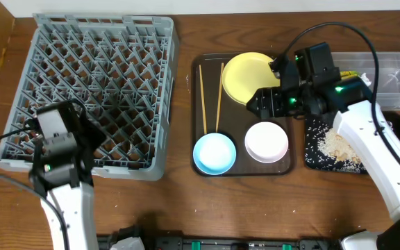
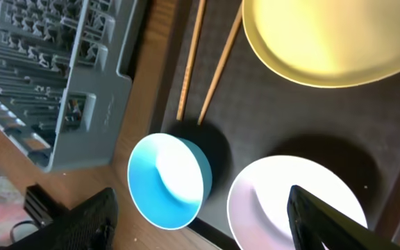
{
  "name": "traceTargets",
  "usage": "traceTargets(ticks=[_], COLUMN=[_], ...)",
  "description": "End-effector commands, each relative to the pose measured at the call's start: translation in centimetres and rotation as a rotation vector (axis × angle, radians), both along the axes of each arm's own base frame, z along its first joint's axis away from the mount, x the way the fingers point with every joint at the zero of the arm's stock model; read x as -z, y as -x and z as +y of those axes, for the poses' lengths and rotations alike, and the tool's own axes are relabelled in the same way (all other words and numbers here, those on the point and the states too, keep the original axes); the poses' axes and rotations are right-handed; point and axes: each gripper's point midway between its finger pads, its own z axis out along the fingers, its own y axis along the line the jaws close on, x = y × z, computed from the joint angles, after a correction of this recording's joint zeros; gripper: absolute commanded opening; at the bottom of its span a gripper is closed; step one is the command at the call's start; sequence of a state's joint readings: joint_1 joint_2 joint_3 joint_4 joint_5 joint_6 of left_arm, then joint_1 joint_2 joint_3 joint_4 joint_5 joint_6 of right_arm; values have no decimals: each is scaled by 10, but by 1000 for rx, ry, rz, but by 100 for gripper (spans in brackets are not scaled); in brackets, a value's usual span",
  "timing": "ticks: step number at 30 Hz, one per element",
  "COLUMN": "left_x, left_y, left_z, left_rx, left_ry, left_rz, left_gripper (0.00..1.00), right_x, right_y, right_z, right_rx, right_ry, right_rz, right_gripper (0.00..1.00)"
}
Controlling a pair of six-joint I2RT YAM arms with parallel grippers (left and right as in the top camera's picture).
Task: Sort waste into correct bins and load items into the dishwasher
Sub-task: 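Place the white cup into the dish rack with the left gripper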
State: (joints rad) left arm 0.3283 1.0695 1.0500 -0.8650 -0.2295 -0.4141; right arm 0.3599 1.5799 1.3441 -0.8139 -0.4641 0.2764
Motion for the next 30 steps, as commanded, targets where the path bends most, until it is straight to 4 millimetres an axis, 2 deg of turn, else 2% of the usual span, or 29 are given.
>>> traceTargets(ticks=[1, 3, 6, 9, 16, 22, 23, 24, 25, 27, 30], left_x=[11, 31, 47, 60, 83, 84, 84, 84, 84, 78, 57], left_y=[2, -3, -6, -7, -19, -20, -20, -21, -21, -21, -21], left_z=[35, 47, 51, 57, 52, 51, 50, 48, 46, 44, 44], left_rx=[-130, -161, -173, -188, -167, -161, -161, -155, -149, -145, -142], left_ry=[-44, 19, 95, 145, 290, 304, 304, 316, 326, 331, 316], left_rz=[74, 95, 109, 118, 98, 95, 95, 92, 89, 84, 58], left_gripper=[55, 55, 55, 59, 63, 66, 73, 85, 91, 94, 99], right_x=[1, 1, 3, 3, 3, 3, 3, 3, 3, 3, 3], right_y=[4, 8, 10, 12, 13, 13, 13, 13, 13, 13, 14], right_z=[8, 14, 17, 20, 21, 22, 22, 22, 22, 21, 21], right_rx=[-42, -64, -70, -77, -83, -83, -83, -83, -83, -83, -99], right_ry=[24, 33, 50, 52, 52, 52, 52, 52, 52, 52, 58], right_rz=[-26, -31, -38, -40, -39, -39, -39, -39, -39, -39, -48], right_gripper=[76, 77, 77, 78, 78, 78, 78, 78, 78, 78, 78])
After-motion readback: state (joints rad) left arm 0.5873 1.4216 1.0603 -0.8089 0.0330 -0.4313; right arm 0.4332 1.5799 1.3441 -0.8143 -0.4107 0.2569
